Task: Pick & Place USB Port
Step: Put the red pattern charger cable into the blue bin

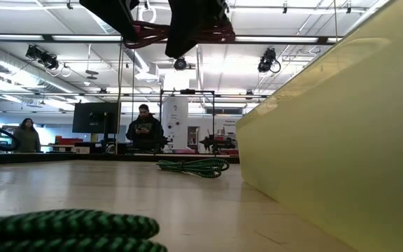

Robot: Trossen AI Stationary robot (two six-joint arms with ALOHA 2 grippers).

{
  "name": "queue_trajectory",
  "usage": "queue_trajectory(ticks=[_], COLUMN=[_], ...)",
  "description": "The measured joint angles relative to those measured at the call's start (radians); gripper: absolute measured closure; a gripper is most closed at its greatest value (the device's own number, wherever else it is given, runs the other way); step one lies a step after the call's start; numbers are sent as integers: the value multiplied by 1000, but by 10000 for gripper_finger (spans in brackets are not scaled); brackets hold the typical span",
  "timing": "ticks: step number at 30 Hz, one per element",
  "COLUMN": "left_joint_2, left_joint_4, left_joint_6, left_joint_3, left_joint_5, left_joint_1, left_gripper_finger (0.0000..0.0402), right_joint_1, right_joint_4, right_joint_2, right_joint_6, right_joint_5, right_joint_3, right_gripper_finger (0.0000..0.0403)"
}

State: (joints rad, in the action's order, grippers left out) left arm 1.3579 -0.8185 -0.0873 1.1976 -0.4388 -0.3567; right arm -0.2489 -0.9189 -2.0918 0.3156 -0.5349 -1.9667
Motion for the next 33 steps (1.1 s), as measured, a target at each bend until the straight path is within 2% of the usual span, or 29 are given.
queue_trajectory(ticks=[2, 3, 5, 9, 14, 20, 25, 33], left_joint_2=[0, 1, 1, -8, -33, -92, -138, -150], left_joint_4=[0, 0, -2, -40, -176, -289, -314, -313], left_joint_6=[-2, -5, -7, -12, -128, -289, -383, -453], left_joint_3=[0, 0, 0, 0, 1, 1, 1, 1], left_joint_5=[1, 1, -8, -14, -84, -151, -192, -246], left_joint_1=[6, 8, 13, 13, 8, -34, -96, -182], left_gripper_finger=[379, 379, 367, 318, 278, 271, 281, 287], right_joint_1=[0, 0, 2, 2, -6, -67, -173, -333], right_joint_4=[3, 3, 4, -23, -160, -355, -498, -589], right_joint_2=[0, 0, 0, 0, 9, 9, 13, 30], right_joint_6=[-3, -2, 10, 27, 137, 414, 697, 1030], right_joint_5=[33, 40, 41, 37, 3, -3, -6, -76], right_joint_3=[0, 0, 0, 0, 0, 1, 1, 0], right_gripper_finger=[367, 381, 383, 387, 387, 387, 388, 388])
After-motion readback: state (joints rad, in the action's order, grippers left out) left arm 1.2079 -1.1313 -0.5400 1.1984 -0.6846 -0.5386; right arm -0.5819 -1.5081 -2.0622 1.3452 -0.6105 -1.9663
